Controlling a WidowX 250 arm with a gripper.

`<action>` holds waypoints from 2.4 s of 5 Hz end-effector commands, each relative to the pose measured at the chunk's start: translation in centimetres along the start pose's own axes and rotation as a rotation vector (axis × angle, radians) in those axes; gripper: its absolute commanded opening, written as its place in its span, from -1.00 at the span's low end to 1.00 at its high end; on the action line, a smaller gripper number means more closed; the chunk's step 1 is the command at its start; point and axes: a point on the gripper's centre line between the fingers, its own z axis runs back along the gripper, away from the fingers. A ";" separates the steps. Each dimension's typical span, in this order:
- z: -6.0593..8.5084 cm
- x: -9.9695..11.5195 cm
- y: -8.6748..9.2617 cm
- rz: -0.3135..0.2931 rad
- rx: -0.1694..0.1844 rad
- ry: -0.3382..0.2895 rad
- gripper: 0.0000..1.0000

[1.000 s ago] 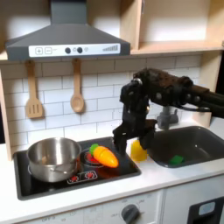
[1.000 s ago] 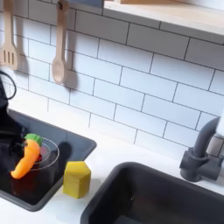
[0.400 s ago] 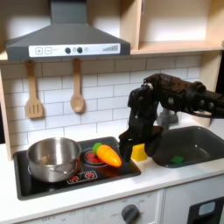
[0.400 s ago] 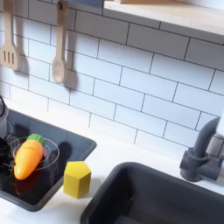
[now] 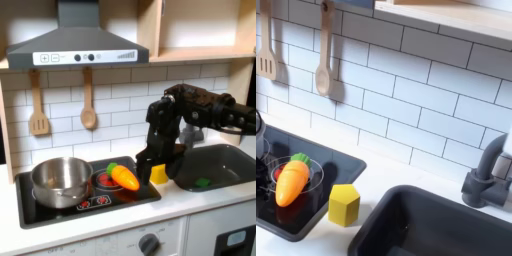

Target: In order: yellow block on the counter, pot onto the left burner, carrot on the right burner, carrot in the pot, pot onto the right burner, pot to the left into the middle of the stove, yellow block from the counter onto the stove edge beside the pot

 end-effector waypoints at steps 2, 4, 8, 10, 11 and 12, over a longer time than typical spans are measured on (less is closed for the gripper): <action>-2.3 1.9 0.4 0.055 -0.049 -0.023 1.00; -2.3 3.5 0.7 0.097 -0.099 -0.078 1.00; 1.9 8.9 -0.2 0.173 -0.234 -0.363 -1.00; 3.4 11.3 0.3 0.214 -0.262 -0.439 -1.00; 4.7 12.7 0.4 0.250 -0.286 -0.471 -1.00; 6.1 13.3 1.0 0.258 -0.291 -0.494 -1.00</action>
